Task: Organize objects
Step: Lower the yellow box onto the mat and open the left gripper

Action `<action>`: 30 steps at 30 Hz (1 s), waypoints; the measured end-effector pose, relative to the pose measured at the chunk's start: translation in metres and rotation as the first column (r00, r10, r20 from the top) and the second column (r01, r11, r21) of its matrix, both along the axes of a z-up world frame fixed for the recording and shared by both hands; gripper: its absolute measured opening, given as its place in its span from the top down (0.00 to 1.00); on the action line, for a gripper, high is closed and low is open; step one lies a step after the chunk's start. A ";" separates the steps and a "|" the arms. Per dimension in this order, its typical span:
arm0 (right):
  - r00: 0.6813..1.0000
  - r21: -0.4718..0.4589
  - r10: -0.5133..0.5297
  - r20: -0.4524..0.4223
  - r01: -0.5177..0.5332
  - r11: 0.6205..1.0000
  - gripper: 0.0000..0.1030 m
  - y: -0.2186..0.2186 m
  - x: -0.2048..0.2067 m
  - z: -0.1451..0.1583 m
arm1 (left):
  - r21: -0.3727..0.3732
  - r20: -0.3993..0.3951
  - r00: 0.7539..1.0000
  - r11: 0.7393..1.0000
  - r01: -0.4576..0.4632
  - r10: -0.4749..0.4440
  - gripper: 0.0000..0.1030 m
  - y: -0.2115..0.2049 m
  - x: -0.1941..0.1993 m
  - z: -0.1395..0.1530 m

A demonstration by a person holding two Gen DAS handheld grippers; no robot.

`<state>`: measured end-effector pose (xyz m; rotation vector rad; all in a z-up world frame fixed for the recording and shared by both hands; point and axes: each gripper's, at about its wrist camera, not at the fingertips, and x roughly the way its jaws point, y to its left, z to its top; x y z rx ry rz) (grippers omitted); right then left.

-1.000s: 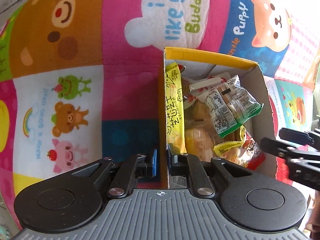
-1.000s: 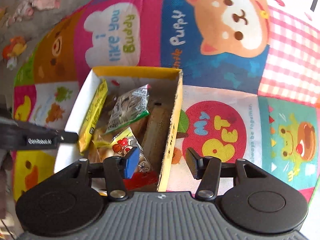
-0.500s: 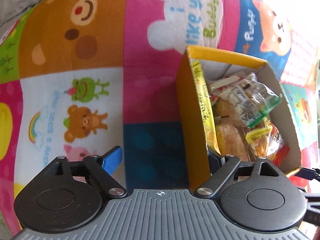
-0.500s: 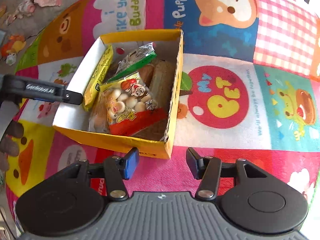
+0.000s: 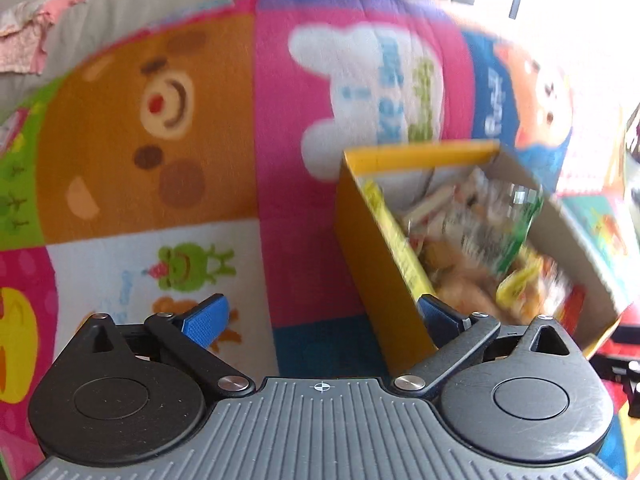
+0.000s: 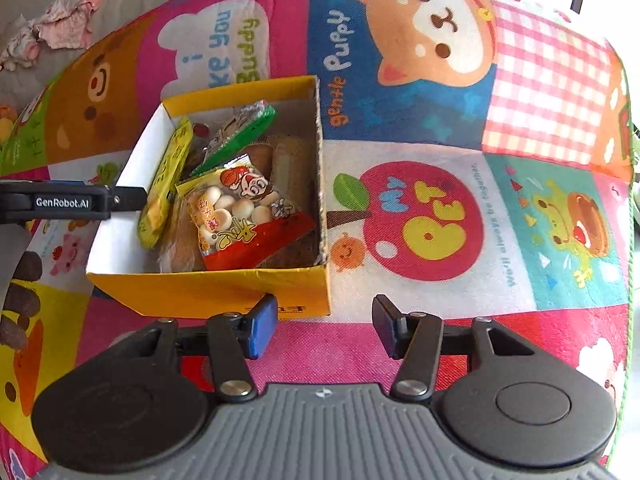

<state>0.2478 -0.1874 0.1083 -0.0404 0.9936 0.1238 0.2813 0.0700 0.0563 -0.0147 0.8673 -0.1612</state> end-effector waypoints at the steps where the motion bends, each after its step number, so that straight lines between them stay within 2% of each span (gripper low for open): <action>1: 1.000 0.003 -0.004 0.013 0.004 1.000 0.45 -0.005 -0.005 0.006 | -0.012 0.042 0.999 1.000 -0.014 0.015 0.00 0.001 -0.010 0.009; 4: 0.999 0.015 -0.011 0.051 0.010 1.000 0.24 -0.021 -0.026 0.018 | -0.045 0.161 0.984 0.997 -0.067 0.073 0.00 0.003 -0.048 0.031; 7: 0.999 0.022 -0.016 0.047 0.015 1.000 0.22 -0.035 -0.053 0.014 | -0.081 0.216 0.967 0.990 -0.118 0.133 0.00 -0.007 -0.105 0.038; 9: 0.999 0.058 -0.012 0.038 0.010 0.998 0.19 -0.040 -0.073 0.006 | -0.083 0.214 0.967 0.989 -0.119 0.135 0.00 -0.022 -0.148 0.033; 11: 0.998 0.078 0.025 0.050 -0.028 0.997 0.09 -0.040 -0.096 -0.006 | -0.054 0.211 0.970 0.992 -0.115 0.123 0.00 -0.039 -0.188 0.020; 13: 0.996 0.037 0.064 0.068 -0.067 0.997 0.00 -0.035 -0.121 -0.019 | -0.026 0.175 0.978 0.994 -0.108 0.111 0.00 -0.056 -0.220 0.001; 15: 0.994 -0.004 0.076 0.084 -0.076 0.997 0.00 -0.031 -0.146 -0.033 | -0.016 0.118 0.987 0.994 -0.107 0.108 0.00 -0.068 -0.242 -0.020; 18: 0.992 -0.049 0.114 0.060 -0.111 0.993 0.00 -0.026 -0.171 -0.052 | 0.001 0.057 0.985 0.987 -0.162 0.162 0.00 -0.078 -0.264 -0.044; 19: 0.988 -0.059 0.122 0.097 -0.117 0.991 0.00 -0.027 -0.180 -0.055 | 0.012 0.051 0.982 0.983 -0.181 0.180 0.00 -0.080 -0.270 -0.049; 22: 0.976 -0.051 0.143 0.162 -0.137 0.989 0.00 -0.033 -0.188 -0.060 | 0.086 0.113 0.979 0.980 -0.178 0.168 0.00 -0.092 -0.280 -0.055; 23: 0.978 -0.025 0.140 0.156 -0.138 0.990 0.00 -0.037 -0.185 -0.060 | 0.083 0.129 0.977 0.980 -0.178 0.167 0.00 -0.094 -0.283 -0.056; 26: 0.981 -0.026 0.104 0.163 -0.101 0.995 0.00 -0.041 -0.176 -0.060 | 0.075 0.162 0.973 0.981 -0.180 0.166 0.00 -0.094 -0.279 -0.060; 28: 0.977 -0.039 0.032 0.211 -0.024 0.999 0.00 -0.043 -0.169 -0.062 | 0.074 0.172 0.972 0.982 -0.172 0.157 0.00 -0.095 -0.272 -0.062; 30: 0.962 -0.050 0.007 0.274 0.007 0.999 0.00 -0.046 -0.165 -0.067 | 0.076 0.186 0.972 0.984 -0.159 0.143 0.00 -0.096 -0.268 -0.063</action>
